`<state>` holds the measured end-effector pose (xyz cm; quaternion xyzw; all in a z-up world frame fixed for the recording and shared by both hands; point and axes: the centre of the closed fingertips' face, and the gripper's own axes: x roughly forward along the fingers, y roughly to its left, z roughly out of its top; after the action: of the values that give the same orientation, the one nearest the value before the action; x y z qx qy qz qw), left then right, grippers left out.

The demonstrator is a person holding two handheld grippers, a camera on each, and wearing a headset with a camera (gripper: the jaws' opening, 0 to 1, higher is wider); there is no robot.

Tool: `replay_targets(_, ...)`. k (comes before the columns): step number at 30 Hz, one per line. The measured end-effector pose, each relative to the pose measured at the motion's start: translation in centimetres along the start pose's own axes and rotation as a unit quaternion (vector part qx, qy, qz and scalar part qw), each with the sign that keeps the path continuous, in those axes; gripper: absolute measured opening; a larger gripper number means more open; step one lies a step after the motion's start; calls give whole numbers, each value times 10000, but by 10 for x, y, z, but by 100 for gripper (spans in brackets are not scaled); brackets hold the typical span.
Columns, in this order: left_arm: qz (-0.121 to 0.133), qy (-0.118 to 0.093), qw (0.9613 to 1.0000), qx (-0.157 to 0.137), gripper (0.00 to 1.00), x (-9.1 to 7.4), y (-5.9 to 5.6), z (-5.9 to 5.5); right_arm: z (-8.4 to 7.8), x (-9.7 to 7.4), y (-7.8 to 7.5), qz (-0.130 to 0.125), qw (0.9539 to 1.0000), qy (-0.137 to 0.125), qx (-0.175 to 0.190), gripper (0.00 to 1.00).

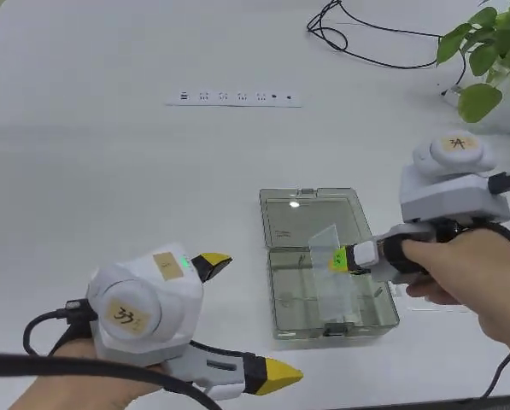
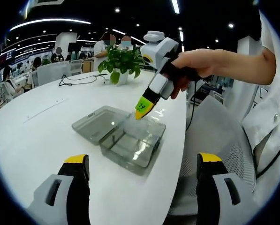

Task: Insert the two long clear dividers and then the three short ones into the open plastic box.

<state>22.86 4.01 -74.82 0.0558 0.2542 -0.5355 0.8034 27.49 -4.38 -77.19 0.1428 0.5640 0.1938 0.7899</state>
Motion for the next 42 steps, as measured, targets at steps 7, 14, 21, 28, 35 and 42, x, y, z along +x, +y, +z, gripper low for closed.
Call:
replay_targets(7, -106, -30, 9999, -10, 97, 4, 0, -1, -3, 12, -4, -59, 9998, 109, 140, 6)
replay_targets(14, -149, -48, 9999, -28, 97, 6, 1, -2, -8, 18, -3, -104, 9997, 154, 176, 6)
replay_targets(21, -169, -44, 9998, -82, 97, 6, 1, -4, -8, 20, -5, -172, 9997, 162, 50, 6)
replay_targets(28, -171, -44, 9998, -128, 96, 7, 0, -4, -3, 23, -6, -309, 9993, 132, -185, 6)
replay_targets(35, -168, -53, 9997, -174, 96, 7, -1, -4, 0, 24, -9, -430, 9984, 63, -351, 6)
replay_targets(42, -163, -48, 9997, -166, 96, 6, 0, -4, 0, 26, -5, -506, 9968, 64, -623, 6)
